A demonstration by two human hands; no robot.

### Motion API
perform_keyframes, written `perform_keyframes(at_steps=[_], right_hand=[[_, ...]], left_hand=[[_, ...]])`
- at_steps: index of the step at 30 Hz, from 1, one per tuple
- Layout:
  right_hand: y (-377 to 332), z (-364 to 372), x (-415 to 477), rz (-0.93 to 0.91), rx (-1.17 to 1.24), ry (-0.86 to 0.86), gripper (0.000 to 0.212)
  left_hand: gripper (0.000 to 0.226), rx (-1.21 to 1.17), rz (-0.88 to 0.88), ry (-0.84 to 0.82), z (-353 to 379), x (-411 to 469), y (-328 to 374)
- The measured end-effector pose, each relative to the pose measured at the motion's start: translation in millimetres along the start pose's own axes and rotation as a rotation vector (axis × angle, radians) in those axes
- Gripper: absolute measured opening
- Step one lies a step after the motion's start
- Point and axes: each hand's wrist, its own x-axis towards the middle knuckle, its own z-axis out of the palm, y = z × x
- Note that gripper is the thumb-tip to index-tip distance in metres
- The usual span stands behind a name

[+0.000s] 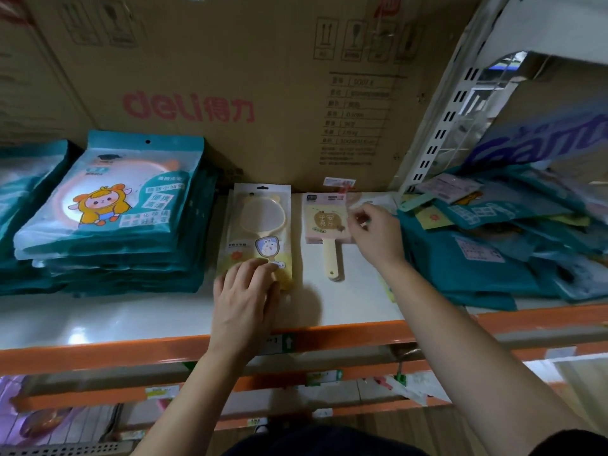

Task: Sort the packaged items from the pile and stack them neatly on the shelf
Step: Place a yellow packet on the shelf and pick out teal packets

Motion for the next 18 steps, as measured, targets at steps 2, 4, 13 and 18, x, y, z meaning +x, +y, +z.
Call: perform_keyframes(at_steps=[2, 4, 13, 18], right_hand=[[-0.1, -13.6, -6.0, 0.035, 0.048, 0.069, 0.01], [1.2, -28.6, -14.3, 0.068, 0.093, 0.135, 0.009], [47.2, -93.8, -49.3, 0.153, 0.106, 0.298, 0.011], [87.3, -125.5, -54.9, 0.133, 0.124, 0.292, 0.006]], left_hand=[[0.039, -0.03, 0.027, -0.035, -0.4, 9.4, 3.5], [0.038, -0.047, 0.072, -0.055, 0.5, 21.0, 10.1], [0.042, -0.151, 0.243, -0.178, 25.5, 63.6, 70.8], [0.045, -0.197, 0.23, -0.245, 50.6, 73.6, 112.3]])
